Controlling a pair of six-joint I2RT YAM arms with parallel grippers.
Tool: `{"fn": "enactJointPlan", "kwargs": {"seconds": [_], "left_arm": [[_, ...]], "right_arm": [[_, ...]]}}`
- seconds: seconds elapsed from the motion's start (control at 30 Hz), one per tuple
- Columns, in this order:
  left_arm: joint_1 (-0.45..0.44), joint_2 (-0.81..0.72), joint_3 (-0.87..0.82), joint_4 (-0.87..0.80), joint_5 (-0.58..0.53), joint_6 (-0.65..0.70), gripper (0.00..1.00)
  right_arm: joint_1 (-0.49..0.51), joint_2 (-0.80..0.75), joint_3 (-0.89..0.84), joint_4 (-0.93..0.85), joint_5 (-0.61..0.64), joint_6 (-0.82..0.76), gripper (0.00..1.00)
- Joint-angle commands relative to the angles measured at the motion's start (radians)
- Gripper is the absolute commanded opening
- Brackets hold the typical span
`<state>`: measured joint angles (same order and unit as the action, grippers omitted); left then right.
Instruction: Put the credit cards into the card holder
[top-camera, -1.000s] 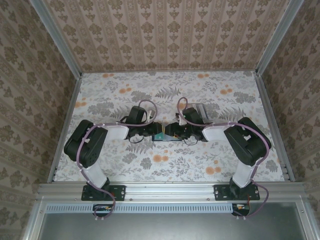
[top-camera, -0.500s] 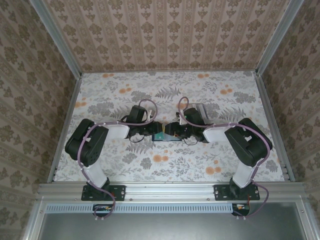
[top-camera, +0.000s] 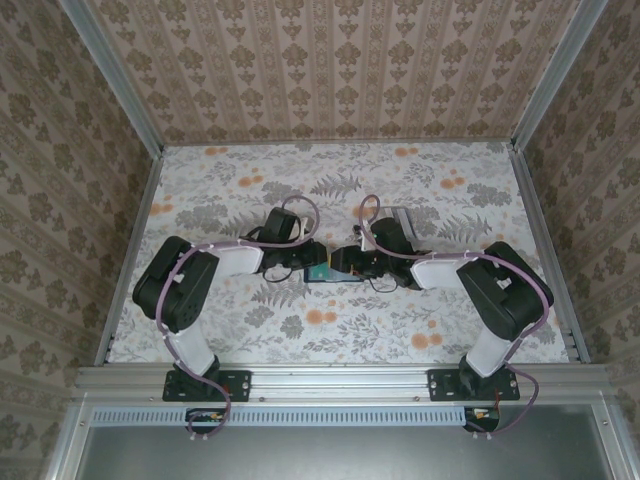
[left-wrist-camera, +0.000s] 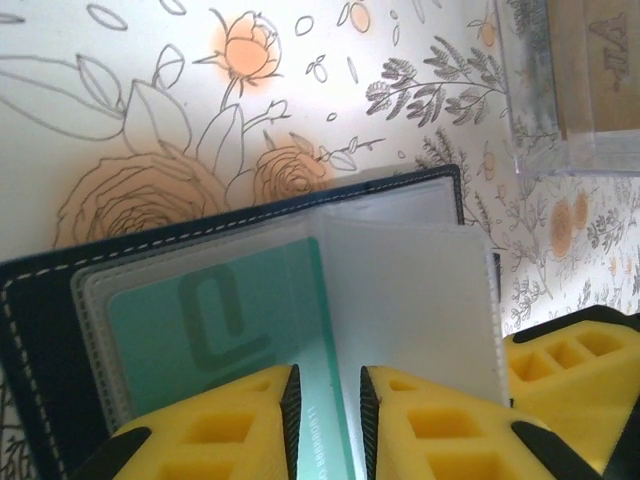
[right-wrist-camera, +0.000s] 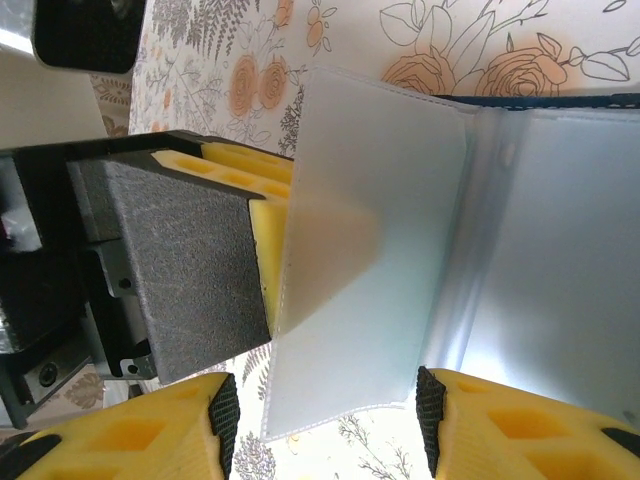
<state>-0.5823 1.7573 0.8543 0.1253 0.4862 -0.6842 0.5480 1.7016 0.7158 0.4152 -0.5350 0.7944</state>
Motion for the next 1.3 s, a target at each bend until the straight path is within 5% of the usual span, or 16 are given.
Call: {"fn": "enactJointPlan", "kwargs": {"seconds": [0.0, 0.17, 0.47, 0.7, 1.1, 1.27], "left_arm": [[-0.004, 0.014, 0.022, -0.039, -0.014, 0.023, 0.25], [-0.004, 0.032, 0.019, -0.015, 0.005, 0.004, 0.24], [-0.005, 0.050, 0.030, -0.013, 0.012, 0.000, 0.24], [-0.005, 0.046, 0.030, -0.021, 0.010, 0.003, 0.23], [-0.010, 0.048, 0.044, -0.027, 0.012, 0.004, 0.23], [-0.009, 0.039, 0.033, -0.023, 0.010, 0.000, 0.23]], "right_arm": [[0.004, -0.014, -0.003, -0.008, -0.001, -0.022, 0.54], [0.005, -0.008, -0.002, 0.029, -0.016, -0.002, 0.56], [0.004, 0.049, 0.013, 0.040, -0.027, 0.010, 0.39], [0.004, 0.021, -0.007, 0.075, -0.030, 0.019, 0.52], [0.004, 0.058, 0.019, 0.083, -0.057, 0.017, 0.51], [-0.002, 0.054, 0.012, 0.059, -0.036, 0.003, 0.38]]}}
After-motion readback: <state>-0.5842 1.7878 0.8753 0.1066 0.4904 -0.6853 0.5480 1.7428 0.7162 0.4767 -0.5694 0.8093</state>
